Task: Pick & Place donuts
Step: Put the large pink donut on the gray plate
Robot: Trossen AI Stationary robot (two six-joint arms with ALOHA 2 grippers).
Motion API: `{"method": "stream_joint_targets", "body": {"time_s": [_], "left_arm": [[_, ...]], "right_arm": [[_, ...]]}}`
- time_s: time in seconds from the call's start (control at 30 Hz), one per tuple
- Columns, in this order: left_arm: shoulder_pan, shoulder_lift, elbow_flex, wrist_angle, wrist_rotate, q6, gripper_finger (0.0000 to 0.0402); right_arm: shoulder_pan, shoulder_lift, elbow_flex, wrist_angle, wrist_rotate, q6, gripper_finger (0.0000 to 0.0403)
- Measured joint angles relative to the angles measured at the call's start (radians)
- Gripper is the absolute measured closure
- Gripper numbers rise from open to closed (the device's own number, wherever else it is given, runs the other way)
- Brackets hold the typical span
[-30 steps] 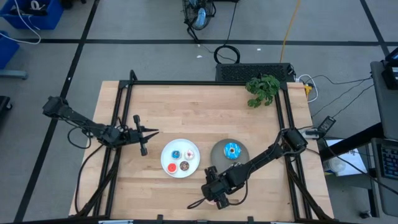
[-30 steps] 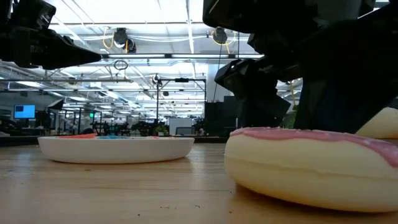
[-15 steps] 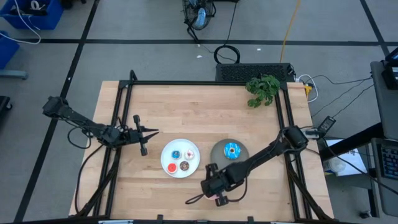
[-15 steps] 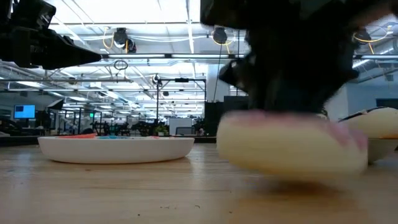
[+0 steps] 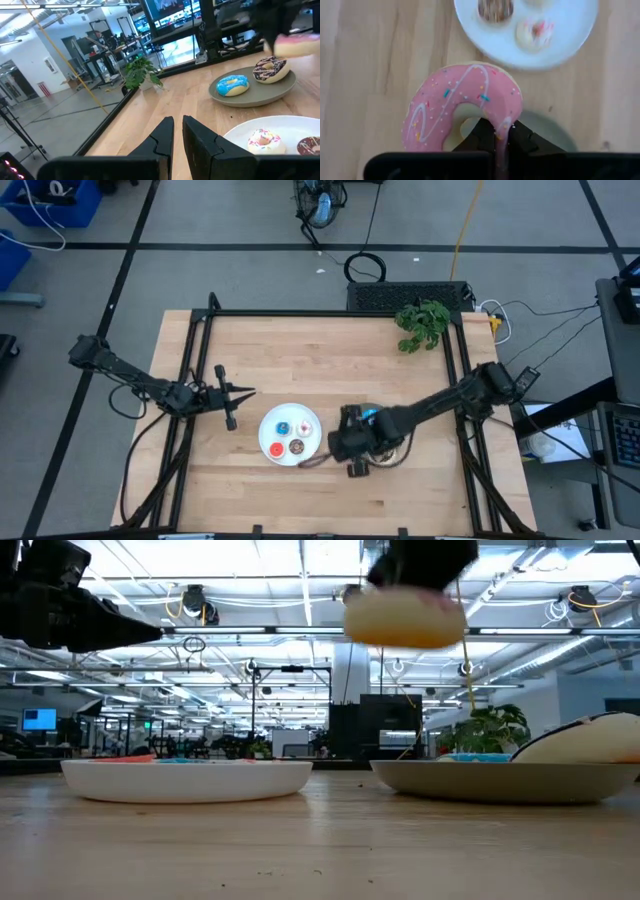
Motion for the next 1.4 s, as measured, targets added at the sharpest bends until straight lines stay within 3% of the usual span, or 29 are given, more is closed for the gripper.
{"method": "stream_joint_targets", "body": {"time_s": [0.1,0.3,0.67,1.23,1.4], "left_arm": [[0.000,0.000,0.000,-0.012,0.000,0.003,0.0355],[0.000,0.000,0.000,-0.015,0.000,0.015,0.0355],[0.000,0.000,0.000,-0.015,0.000,0.015,0.0355],[0.000,0.000,0.000,-0.015,0.001,0.013,0.0355],[0.000,0.000,0.000,-0.015,0.001,0.013,0.0355]], "right_arm": [[-0.045,-0.005,-0.063,0.029,-0.092,0.000,0.0397],[-0.109,-0.002,-0.206,0.115,-0.122,-0.008,0.0397],[-0.146,-0.004,-0.304,0.200,-0.244,0.027,0.0396],[-0.149,-0.004,-0.373,0.293,-0.244,0.068,0.0388],[-0.154,-0.004,-0.384,0.288,-0.268,0.067,0.0370]]}}
